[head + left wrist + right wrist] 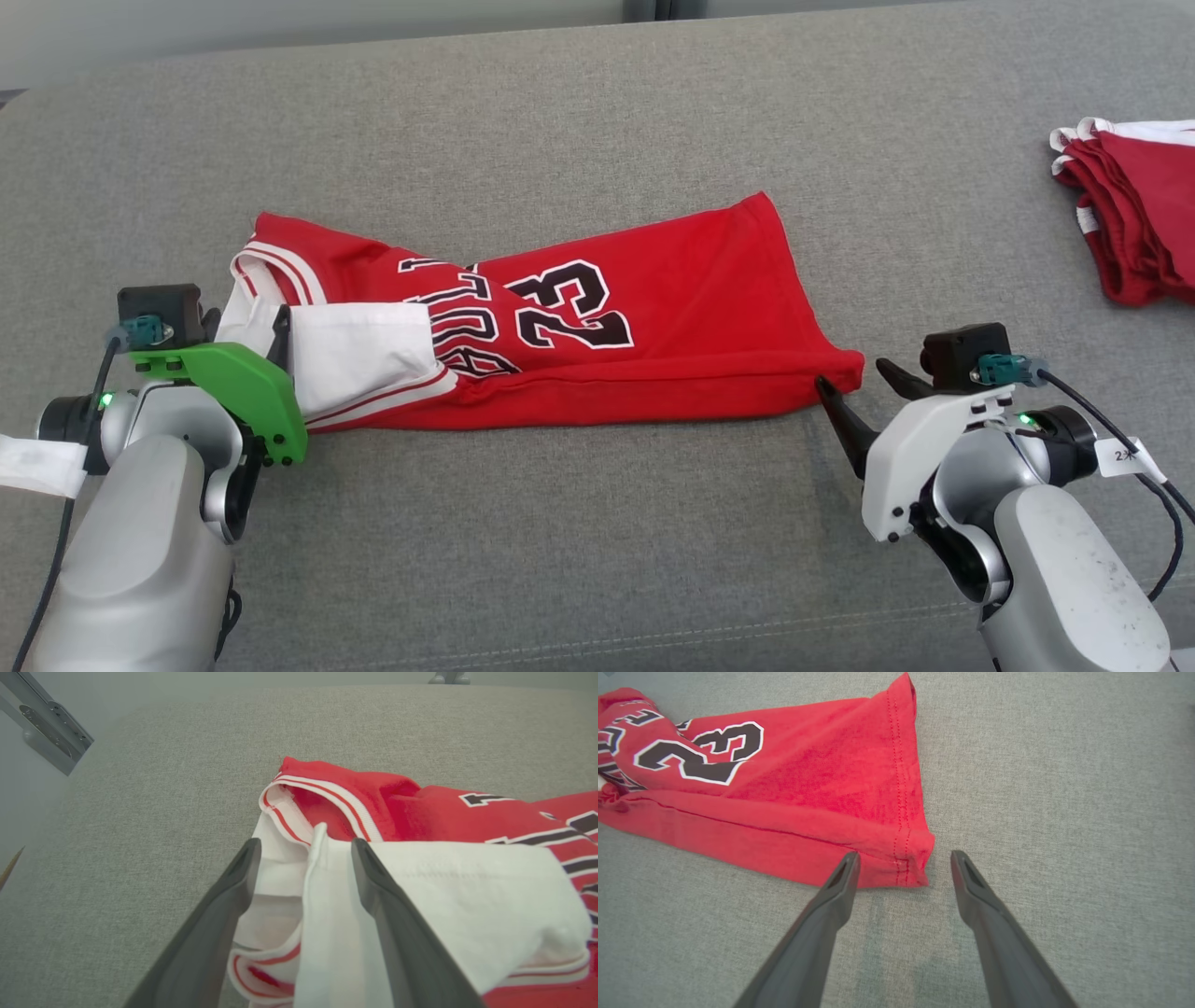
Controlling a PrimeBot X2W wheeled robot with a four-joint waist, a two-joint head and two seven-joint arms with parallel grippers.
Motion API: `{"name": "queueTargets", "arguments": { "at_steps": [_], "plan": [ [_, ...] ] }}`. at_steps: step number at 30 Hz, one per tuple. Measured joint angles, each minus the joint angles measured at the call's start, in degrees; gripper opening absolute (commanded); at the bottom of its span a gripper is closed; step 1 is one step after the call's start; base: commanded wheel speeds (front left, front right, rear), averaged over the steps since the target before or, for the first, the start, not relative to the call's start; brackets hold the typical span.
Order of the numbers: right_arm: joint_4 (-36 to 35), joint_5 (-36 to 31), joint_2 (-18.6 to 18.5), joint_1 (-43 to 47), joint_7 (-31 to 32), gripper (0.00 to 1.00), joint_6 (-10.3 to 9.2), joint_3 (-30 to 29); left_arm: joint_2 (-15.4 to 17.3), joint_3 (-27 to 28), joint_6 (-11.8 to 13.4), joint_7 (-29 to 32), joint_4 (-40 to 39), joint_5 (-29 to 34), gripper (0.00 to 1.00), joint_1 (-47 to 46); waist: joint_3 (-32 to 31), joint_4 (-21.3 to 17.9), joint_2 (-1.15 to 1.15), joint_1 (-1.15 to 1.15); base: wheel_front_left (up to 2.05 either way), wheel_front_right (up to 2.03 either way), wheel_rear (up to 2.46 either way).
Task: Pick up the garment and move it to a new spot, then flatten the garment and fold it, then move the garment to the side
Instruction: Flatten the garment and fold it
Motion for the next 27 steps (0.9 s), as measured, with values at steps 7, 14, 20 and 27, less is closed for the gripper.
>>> {"name": "queueTargets", "arguments": {
  "at_steps": [7,14,20,27],
  "plan": [
    [0.23,0.12,0.3,0.6,0.0,1.0,0.01,0.3,-0.02,-1.01,-0.55,1.98,-0.55,-0.08,1.0,-0.12,-0.82,-0.29,0.0,0.0,0.0,0.0,0.0],
    [0.88,0.13,0.32,-0.13,-0.35,0.76,0.0,0.54,-0.05,-1.72,-0.53,2.58,-1.31,-0.07,1.0,-1.81,0.57,-0.88,0.0,0.0,0.0,0.0,0.0],
    [1.76,0.13,0.6,-1.01,-0.88,0.43,0.0,0.54,-0.08,-2.01,-0.29,3.08,-1.3,-0.11,0.46,-2.15,1.32,-1.07,0.0,0.0,0.0,0.0,0.0],
    [2.83,0.2,0.77,-1.26,-1.58,0.0,0.0,0.57,0.18,-2.1,-0.31,3.23,-1.3,-0.77,0.0,-2.13,1.24,-0.82,0.0,0.0,0.0,0.0,0.0]
  ]
}}
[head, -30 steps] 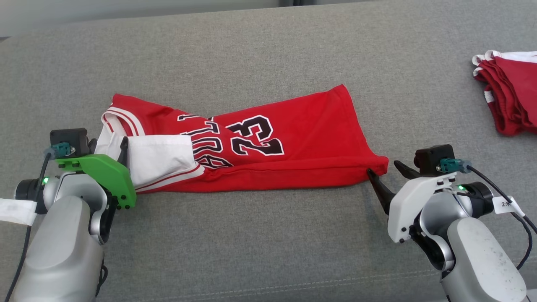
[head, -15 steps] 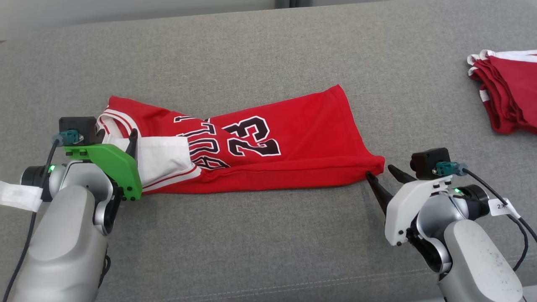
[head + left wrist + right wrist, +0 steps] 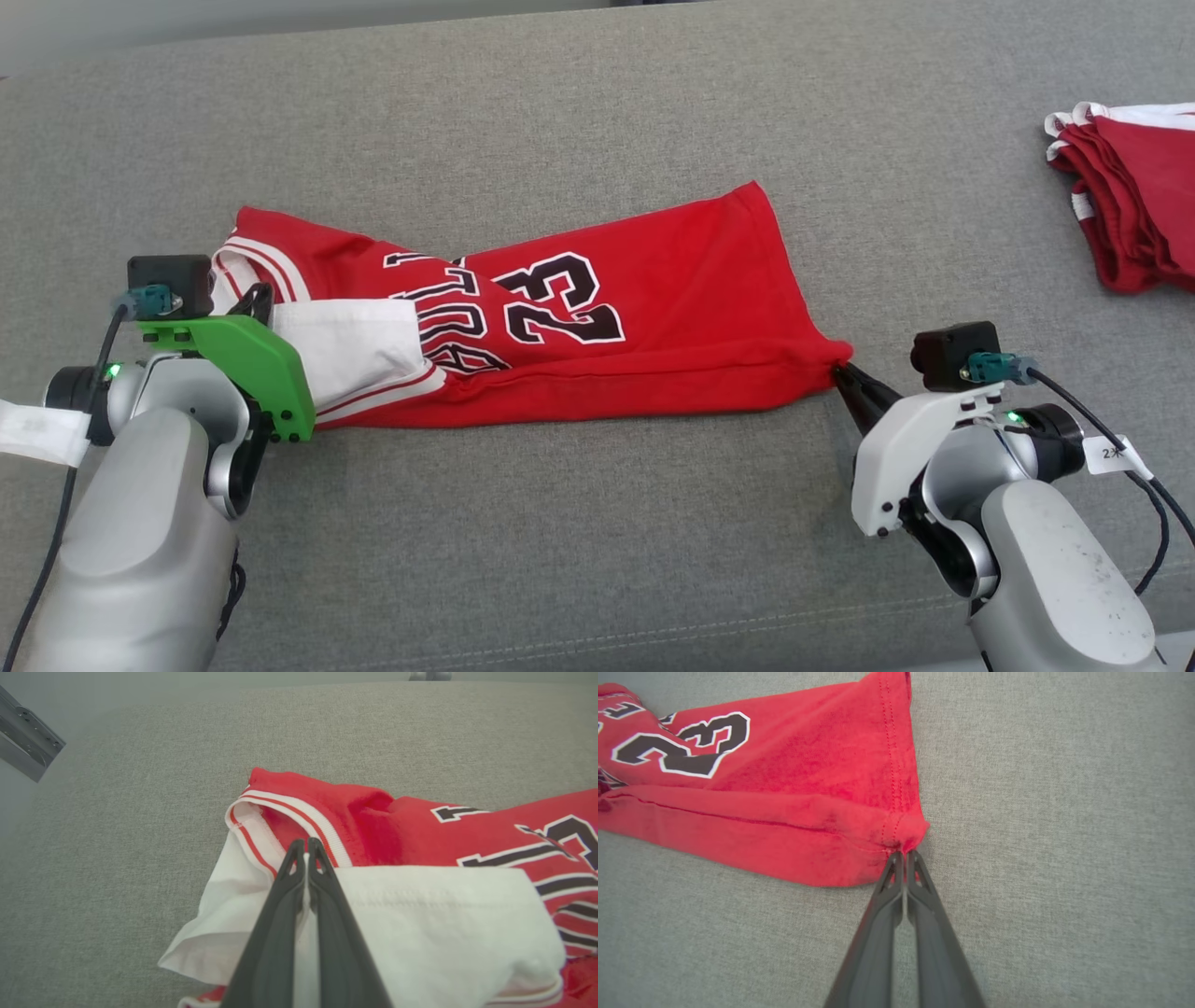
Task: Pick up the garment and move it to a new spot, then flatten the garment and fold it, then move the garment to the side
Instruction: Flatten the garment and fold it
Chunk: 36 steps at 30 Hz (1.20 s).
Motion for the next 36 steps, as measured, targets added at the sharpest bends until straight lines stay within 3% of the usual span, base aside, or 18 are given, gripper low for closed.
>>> {"name": "queueTargets", "arguments": {
  "at_steps": [10,18,28,36],
  "plan": [
    [0.46,0.44,-0.01,-0.49,-1.1,0.0,0.0,-0.49,0.42,0.85,0.52,-1.2,-1.57,-1.4,0.0,0.79,-1.24,0.27,0.0,0.0,0.0,0.0,0.0],
    [-0.42,1.58,0.36,-1.59,-3.07,0.0,0.0,-1.62,0.02,2.5,0.57,-6.33,-5.22,-3.11,0.0,0.52,-1.75,0.48,0.0,0.0,0.0,0.0,0.0],
    [-0.02,6.05,-0.44,-13.38,-3.63,0.0,0.0,0.9,-1.41,6.27,0.8,-17.35,-10.37,-4.54,0.0,-7.57,1.23,-0.38,0.0,0.0,0.0,0.0,0.0],
    [5.6,15.74,1.36,-30.08,-2.45,0.0,0.0,2.83,0.43,8.71,-2.54,-14.86,-12.58,-8.77,0.0,-20.9,7.05,-1.9,0.0,0.0,0.0,0.0,0.0]
  ]
}}
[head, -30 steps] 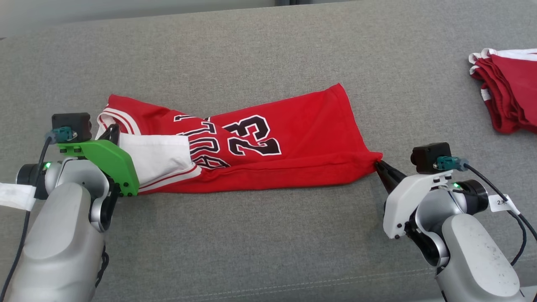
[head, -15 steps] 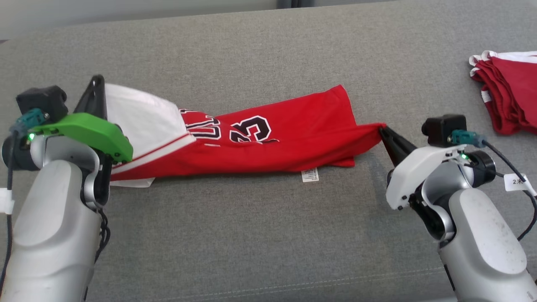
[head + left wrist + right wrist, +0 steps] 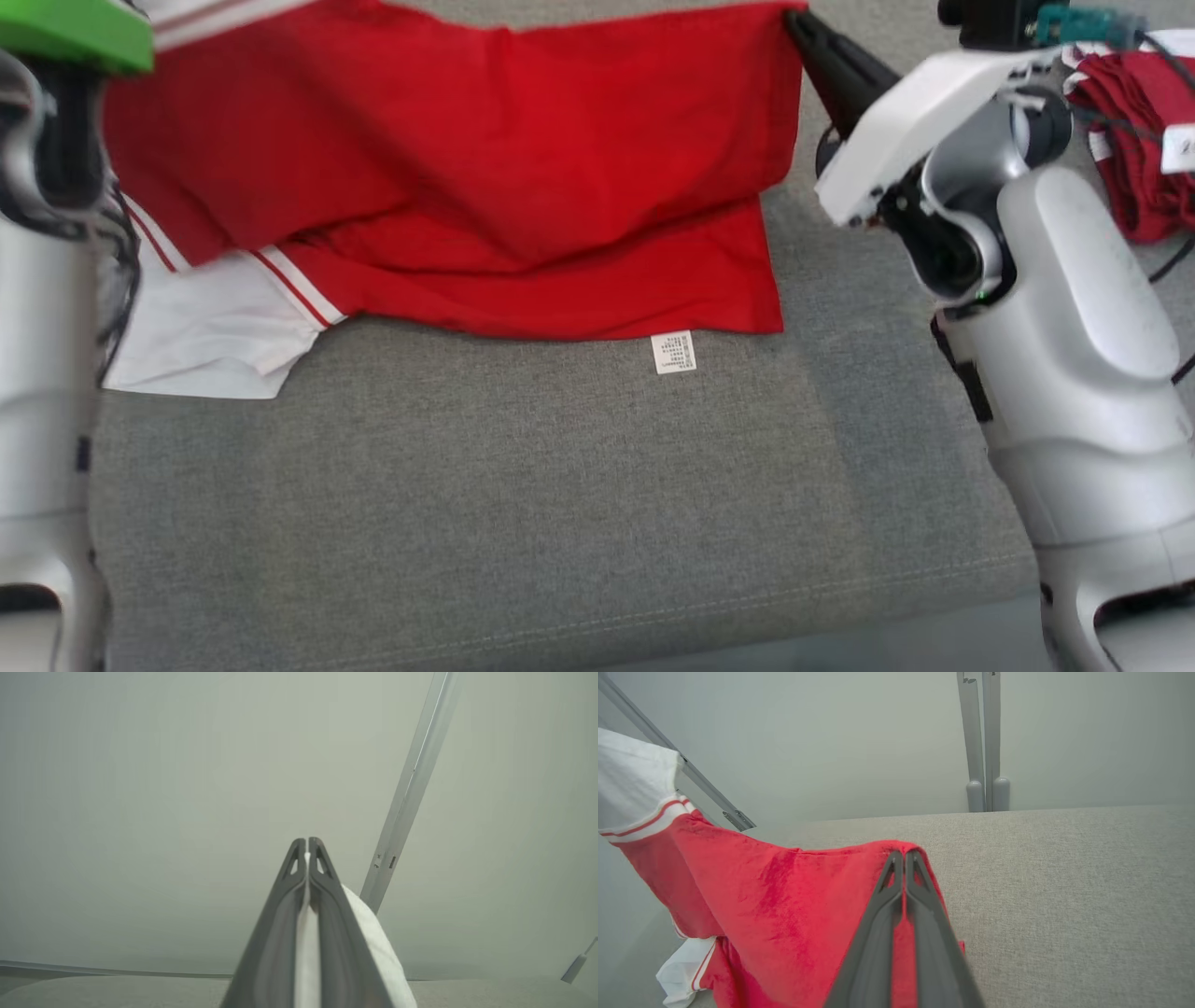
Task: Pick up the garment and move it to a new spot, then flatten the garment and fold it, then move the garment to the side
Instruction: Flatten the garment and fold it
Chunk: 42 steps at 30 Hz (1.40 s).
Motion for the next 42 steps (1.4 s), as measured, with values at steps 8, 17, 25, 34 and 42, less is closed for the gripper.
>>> {"name": "queueTargets", "arguments": {
  "at_steps": [8,17,25,34,42],
  "plan": [
    [7.34,3.04,0.93,-15.41,-3.64,0.0,-0.01,0.3,4.55,-1.63,-1.49,6.41,-3.13,1.23,0.0,-16.85,6.78,-1.27,0.0,0.0,0.0,0.0,0.0],
    [22.12,0.63,3.23,-33.2,-17.68,0.0,-0.01,-4.37,5.8,-2.72,-2.0,4.92,-4.32,3.44,0.0,-33.59,14.68,-4.02,0.0,0.01,0.0,0.0,0.0],
    [30.69,1.27,3.6,-42.92,-29.27,0.0,-0.01,-7.66,3.9,-1.3,-1.99,-4.22,-1.77,4.36,0.0,-42.98,14.97,-6.66,0.0,0.01,0.0,0.0,0.0],
    [30.18,-2.88,3.53,-45.07,-31.38,0.0,-0.01,-8.76,1.68,-0.18,-3.0,-7.42,-2.2,0.77,0.0,-43.98,13.47,-5.5,0.0,0.0,0.0,0.0,0.0],
    [31.79,-5.73,0.25,-35.86,-29.67,0.0,0.0,-1.82,3.09,3.03,-3.08,-7.87,-8.82,-2.07,0.0,-22.98,13.67,-2.0,0.0,0.0,0.0,0.0,0.0]
  ]
}}
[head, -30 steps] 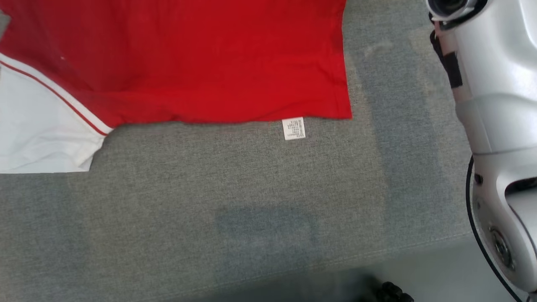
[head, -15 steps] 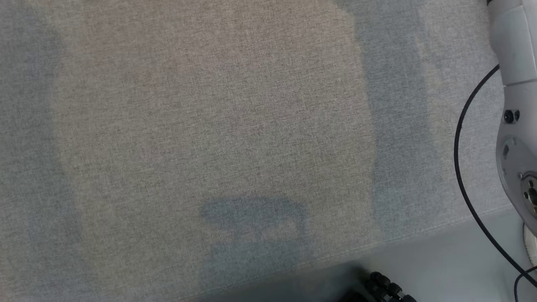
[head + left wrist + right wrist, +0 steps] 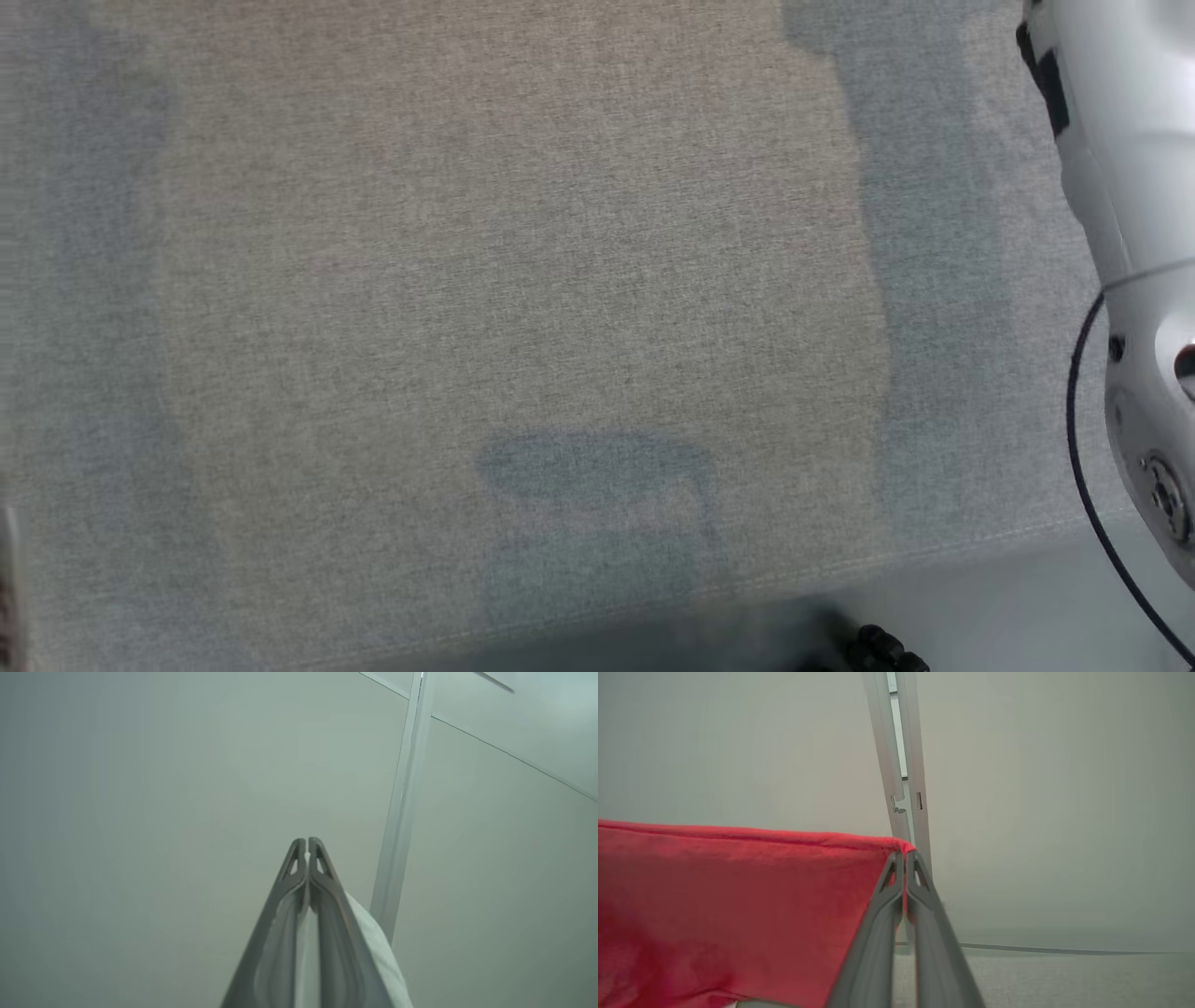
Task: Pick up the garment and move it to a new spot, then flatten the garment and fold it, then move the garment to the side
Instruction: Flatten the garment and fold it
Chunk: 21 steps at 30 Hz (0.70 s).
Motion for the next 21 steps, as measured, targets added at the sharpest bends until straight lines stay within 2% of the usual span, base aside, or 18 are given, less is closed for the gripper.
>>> {"name": "queueTargets", "arguments": {
  "at_steps": [6,10,17,21],
  "plan": [
    [-3.8,1.12,-5.32,10.17,5.54,0.0,0.02,5.73,-2.45,5.48,-0.13,-0.09,-11.67,-0.18,0.0,20.25,-2.77,2.31,0.0,0.0,0.0,0.0,0.0],
    [-7.16,0.19,-10.05,17.31,10.44,0.0,0.03,9.11,-5.9,8.34,0.03,-0.11,-17.37,1.29,0.0,33.66,-6.06,3.49,0.0,0.0,0.0,0.0,0.0],
    [-14.45,-0.05,-15.0,30.28,19.42,0.0,0.05,10.03,-12.69,11.2,0.24,-0.11,-23.26,5.53,0.0,50.67,-12.58,5.34,0.0,0.0,0.0,0.0,0.0],
    [-18.8,-1.48,-16.93,37.34,24.34,0.0,0.07,8.75,-14.92,11.61,0.08,-0.11,-23.84,7.4,0.0,57.92,-16.24,6.18,0.0,0.0,0.0,0.0,0.0]
  ]
}}
